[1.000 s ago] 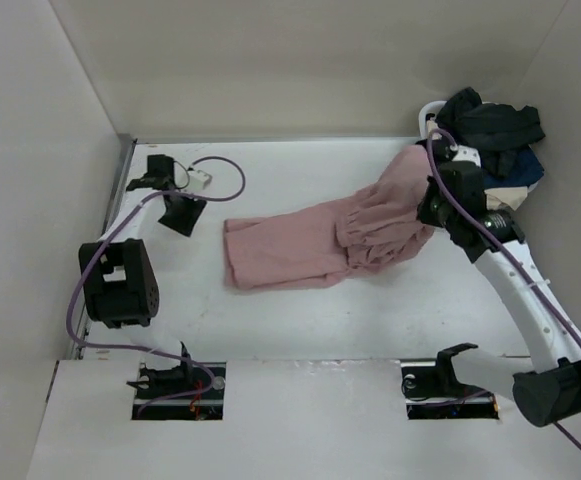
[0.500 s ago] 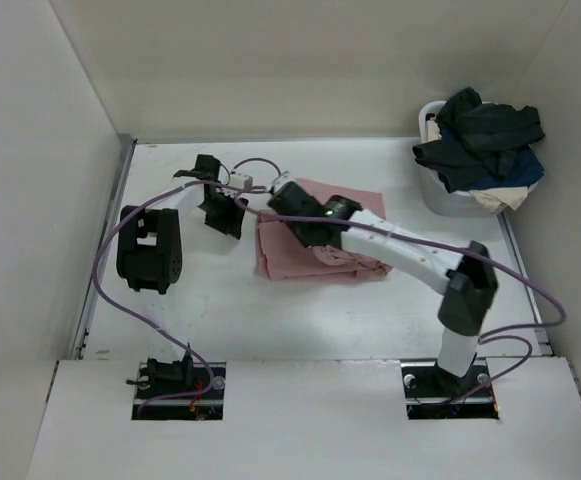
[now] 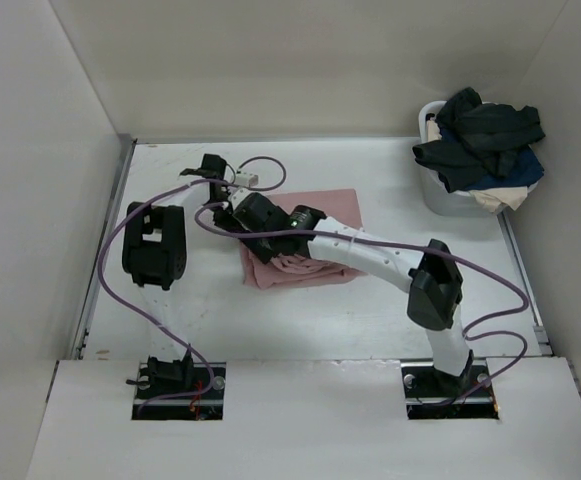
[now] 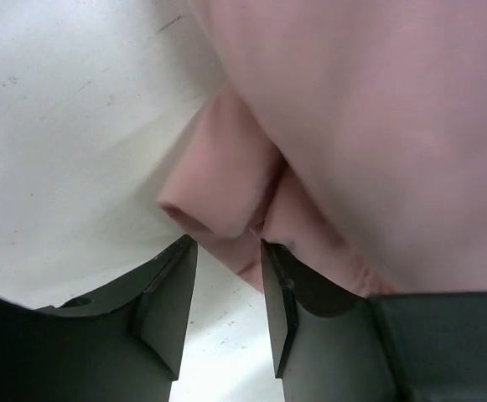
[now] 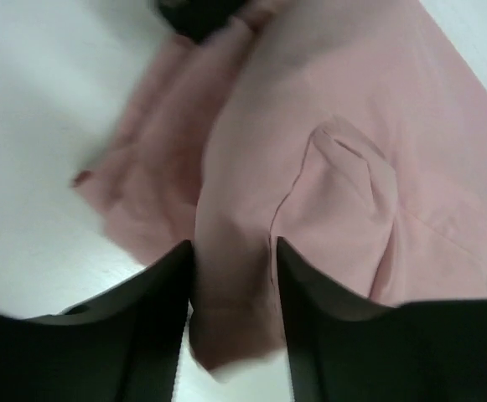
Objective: Fold and stack the trousers
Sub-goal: Fold the trousers
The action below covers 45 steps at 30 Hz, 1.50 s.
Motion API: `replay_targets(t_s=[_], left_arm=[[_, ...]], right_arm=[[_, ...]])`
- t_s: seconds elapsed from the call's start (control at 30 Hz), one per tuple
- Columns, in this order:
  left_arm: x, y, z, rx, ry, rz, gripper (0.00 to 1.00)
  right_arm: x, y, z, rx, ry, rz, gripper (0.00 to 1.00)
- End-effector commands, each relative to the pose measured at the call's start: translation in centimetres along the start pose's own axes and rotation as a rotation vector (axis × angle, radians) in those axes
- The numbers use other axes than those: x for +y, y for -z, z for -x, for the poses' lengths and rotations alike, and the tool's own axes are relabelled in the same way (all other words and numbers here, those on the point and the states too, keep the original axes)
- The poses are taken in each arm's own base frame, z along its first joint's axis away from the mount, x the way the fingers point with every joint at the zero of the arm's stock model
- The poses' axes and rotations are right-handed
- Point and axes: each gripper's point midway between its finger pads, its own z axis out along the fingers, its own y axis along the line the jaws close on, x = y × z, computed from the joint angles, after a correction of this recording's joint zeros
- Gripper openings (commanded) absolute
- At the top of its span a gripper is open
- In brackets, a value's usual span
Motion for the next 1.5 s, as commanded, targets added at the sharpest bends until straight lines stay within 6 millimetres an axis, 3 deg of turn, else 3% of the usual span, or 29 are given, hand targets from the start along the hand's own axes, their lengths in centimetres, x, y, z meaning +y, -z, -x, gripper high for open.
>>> replay_targets(t_s=[0.0, 0.07, 0.17, 0.2, 0.23, 0.3, 0.37, 0.43, 0.5, 0.57, 0.63, 0.73, 0.87, 0.97, 1.1, 1.27, 1.47], left_arm=[[1.1, 0.0, 0.9, -0.027, 0.027, -0.001, 0.35], [2.0, 0.8, 1.3, -0.043, 0.044, 0.017, 0.36], [3.7, 3.6, 2.4, -0.106, 0.064, 0.062, 0.42], [4.1, 5.0, 3.0, -0.135, 0.066, 0.087, 0.43], [4.4, 6.7, 3.6, -0.167, 0.062, 0.114, 0.44], [4.3, 10.6, 5.4, -0.248, 0.029, 0.166, 0.47], [3.4, 14.7, 7.1, -0.335, -0.009, 0.213, 0.49], [1.5, 18.1, 8.5, -0.405, -0.056, 0.235, 0.50], [-2.6, 19.1, 9.0, -0.430, -0.132, 0.174, 0.50], [-7.5, 17.1, 7.3, -0.366, -0.230, 0.067, 0.51], [-11.3, 13.7, 3.9, -0.262, -0.316, -0.023, 0.51], [-13.4, 8.9, -0.9, -0.130, -0.378, -0.070, 0.51], [-11.9, 4.7, -4.5, -0.054, -0.377, -0.022, 0.49], [-10.5, 3.2, -6.0, -0.030, -0.349, 0.012, 0.49], [-10.4, 1.9, -8.0, 0.023, -0.371, 0.016, 0.48], [-8.1, 1.6, -7.6, 0.009, -0.436, 0.119, 0.48], [-4.7, 2.1, -6.2, -0.031, -0.524, 0.246, 0.49]], right_arm=[[4.0, 4.9, 6.3, -0.250, -0.049, 0.236, 0.57], [5.0, 7.8, 8.3, -0.357, -0.067, 0.336, 0.62], [4.3, 12.1, 10.1, -0.508, -0.147, 0.404, 0.61], [2.9, 12.9, 10.0, -0.540, -0.210, 0.392, 0.58], [0.1, 13.2, 9.5, -0.560, -0.298, 0.346, 0.51], [-5.6, 12.0, 6.3, -0.530, -0.483, 0.210, 0.30], [-10.8, 9.6, 1.2, -0.441, -0.623, 0.055, 0.14], [-14.1, 7.2, -3.3, -0.355, -0.696, -0.044, 0.07], [-15.7, 5.1, -6.2, -0.303, -0.741, -0.086, 0.05], [-16.2, 3.3, -7.8, -0.284, -0.760, -0.092, 0.05], [-16.3, 1.8, -9.6, -0.247, -0.811, -0.093, 0.04], [-14.8, -0.2, -13.1, -0.154, -0.891, -0.065, 0.03], [-12.1, -1.6, -17.3, -0.068, -1.003, -0.029, 0.02], [-10.8, -2.4, -19.9, -0.015, -1.095, -0.025, 0.02], [-9.5, -3.0, -22.2, 0.051, -1.148, -0.030, 0.01], [-9.3, -2.8, -22.8, 0.046, -1.186, -0.032, 0.01], [-8.2, -1.1, -23.8, 0.058, -1.219, -0.006, 0.01]])
